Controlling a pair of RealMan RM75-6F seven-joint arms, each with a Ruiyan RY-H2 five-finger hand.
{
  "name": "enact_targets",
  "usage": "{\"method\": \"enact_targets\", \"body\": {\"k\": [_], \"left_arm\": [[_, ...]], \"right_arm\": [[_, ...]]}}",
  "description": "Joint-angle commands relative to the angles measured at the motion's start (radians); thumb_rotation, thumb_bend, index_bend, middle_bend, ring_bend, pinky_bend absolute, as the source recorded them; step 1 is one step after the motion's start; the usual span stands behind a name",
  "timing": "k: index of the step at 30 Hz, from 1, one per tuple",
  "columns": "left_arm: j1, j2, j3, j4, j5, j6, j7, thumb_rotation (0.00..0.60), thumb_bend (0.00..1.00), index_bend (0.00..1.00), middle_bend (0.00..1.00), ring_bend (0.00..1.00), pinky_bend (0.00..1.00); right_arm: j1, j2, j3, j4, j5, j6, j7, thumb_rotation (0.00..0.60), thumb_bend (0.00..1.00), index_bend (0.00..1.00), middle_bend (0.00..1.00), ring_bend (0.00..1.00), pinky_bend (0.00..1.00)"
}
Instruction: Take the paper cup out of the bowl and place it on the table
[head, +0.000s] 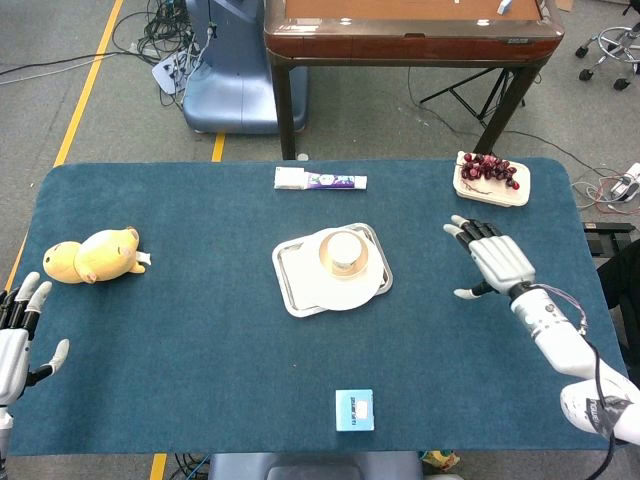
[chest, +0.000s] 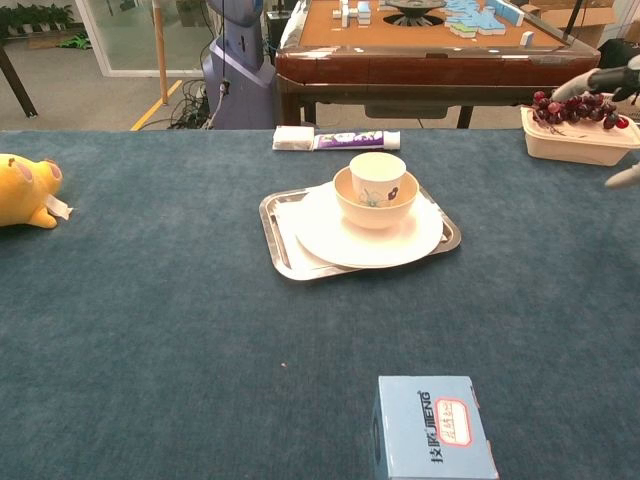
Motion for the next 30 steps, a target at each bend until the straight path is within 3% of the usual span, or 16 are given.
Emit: {"method": "enact_targets", "body": {"k": [1,14,30], "left_arm": [[0.003,0.007,-0.004,-0.001,-0.003,0.005,-0.010,0.600,0.32,0.00,0.00,0.00,0.00],[0.007,0.021,-0.007,0.005,-0.015,-0.003,-0.046,0.600,0.32,0.00,0.00,0.00,0.00],[0.013,0.036,-0.002,0.005,0.001,0.000,-0.082,0.600,0.32,0.00,0.00,0.00,0.00]], "right_arm": [[0.083,-0.038,0.018,0.038,0.054,-0.083,-0.027,0.600,0.16,0.00,0.05,0.00,0.07],[0.302,-0.173,0.005,0.183,0.220,-0.229,-0.110,0.600,0.16,0.00,0.05,0.00,0.07],[0.478,-0.306,-0.043,0.335,0.335,-0.304,-0.131,0.600,0.16,0.01,0.06,0.00,0.07]]}}
